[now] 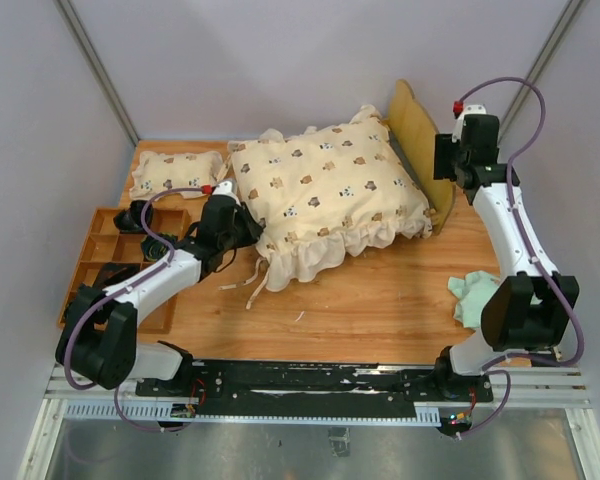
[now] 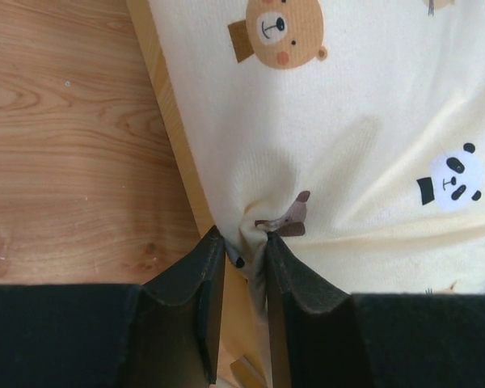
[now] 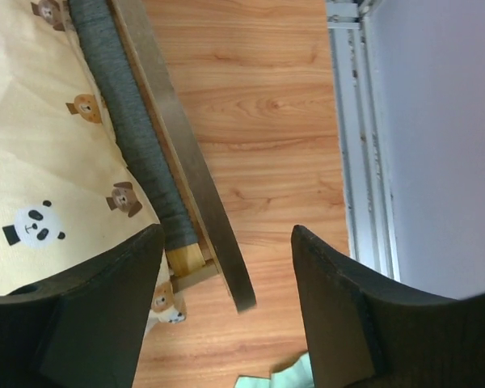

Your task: Set up the pet bed

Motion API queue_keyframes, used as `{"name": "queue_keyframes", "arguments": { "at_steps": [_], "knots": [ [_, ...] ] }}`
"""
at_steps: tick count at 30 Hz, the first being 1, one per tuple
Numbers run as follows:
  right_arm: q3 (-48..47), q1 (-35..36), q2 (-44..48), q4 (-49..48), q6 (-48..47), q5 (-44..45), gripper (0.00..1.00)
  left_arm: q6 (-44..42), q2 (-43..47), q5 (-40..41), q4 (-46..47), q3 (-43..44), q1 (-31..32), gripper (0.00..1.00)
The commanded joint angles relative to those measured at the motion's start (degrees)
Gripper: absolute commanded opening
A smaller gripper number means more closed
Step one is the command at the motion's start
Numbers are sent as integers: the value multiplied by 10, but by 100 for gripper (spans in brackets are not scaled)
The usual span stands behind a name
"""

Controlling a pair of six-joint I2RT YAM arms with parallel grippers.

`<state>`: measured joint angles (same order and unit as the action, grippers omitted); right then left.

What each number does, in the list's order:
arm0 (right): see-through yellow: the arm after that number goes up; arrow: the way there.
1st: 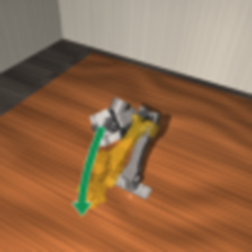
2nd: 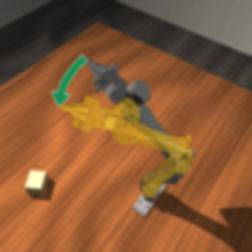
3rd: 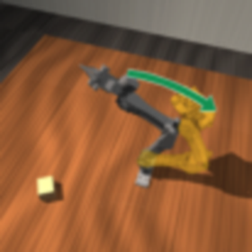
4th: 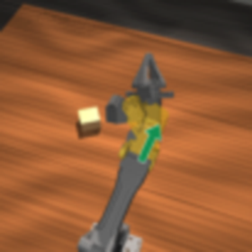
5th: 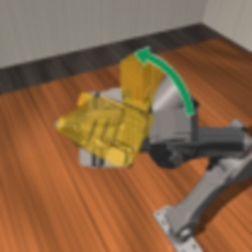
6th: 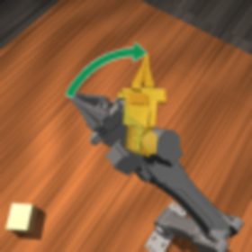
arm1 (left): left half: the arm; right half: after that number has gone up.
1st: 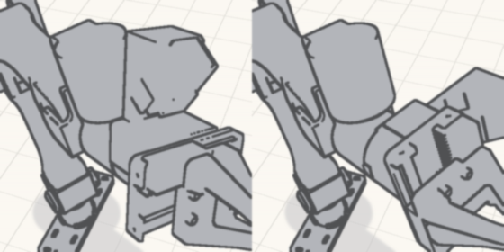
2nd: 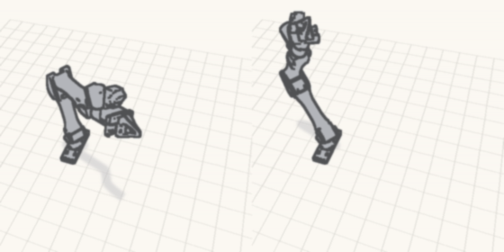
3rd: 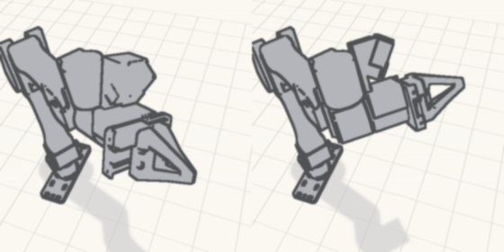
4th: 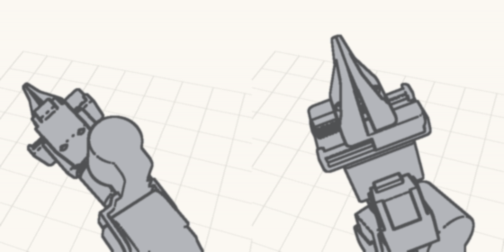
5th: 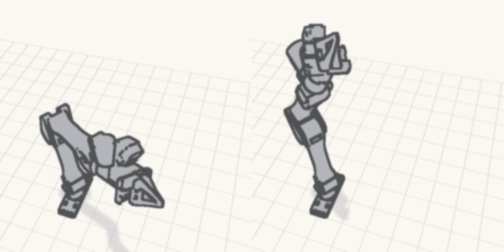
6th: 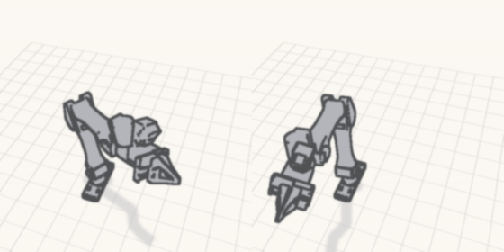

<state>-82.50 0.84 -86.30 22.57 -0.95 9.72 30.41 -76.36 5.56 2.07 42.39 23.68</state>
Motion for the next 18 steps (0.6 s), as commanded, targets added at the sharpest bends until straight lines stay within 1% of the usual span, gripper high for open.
{"name": "queue_keyframes", "arguments": {
  "at_steps": [1, 2, 3, 5, 6, 9, 12, 14, 18],
  "knots": [
    [-43, -9, -41, -6, -28, -64, 60, -41, 16, -1, -16, -17, -23, 25],
    [-47, -10, -50, -3, -28, -75, 53, -43, 20, -4, -15, -18, -23, 25],
    [-53, -11, -57, 6, -26, -89, 42, -43, 23, -3, -16, -17, -24, 25],
    [-69, -10, -56, 48, -9, -101, 14, -44, 27, 1, -23, -11, -27, 25],
    [-67, -9, -46, 68, 3, -98, 2, -41, 29, 3, -27, -6, -30, 25],
    [-14, -8, 18, 90, 32, -90, 0, -21, 41, 2, -35, 1, -44, 27],
    [68, -5, 104, 90, 66, -80, 0, -8, 56, 2, -24, -2, -52, 33],
    [115, -5, 160, 93, 80, -59, 0, -8, 58, 13, -20, -4, -55, 33],
    [186, -5, 255, 94, 95, -54, 0, -11, 56, 36, -17, 2, -61, 32]
  ]
}}
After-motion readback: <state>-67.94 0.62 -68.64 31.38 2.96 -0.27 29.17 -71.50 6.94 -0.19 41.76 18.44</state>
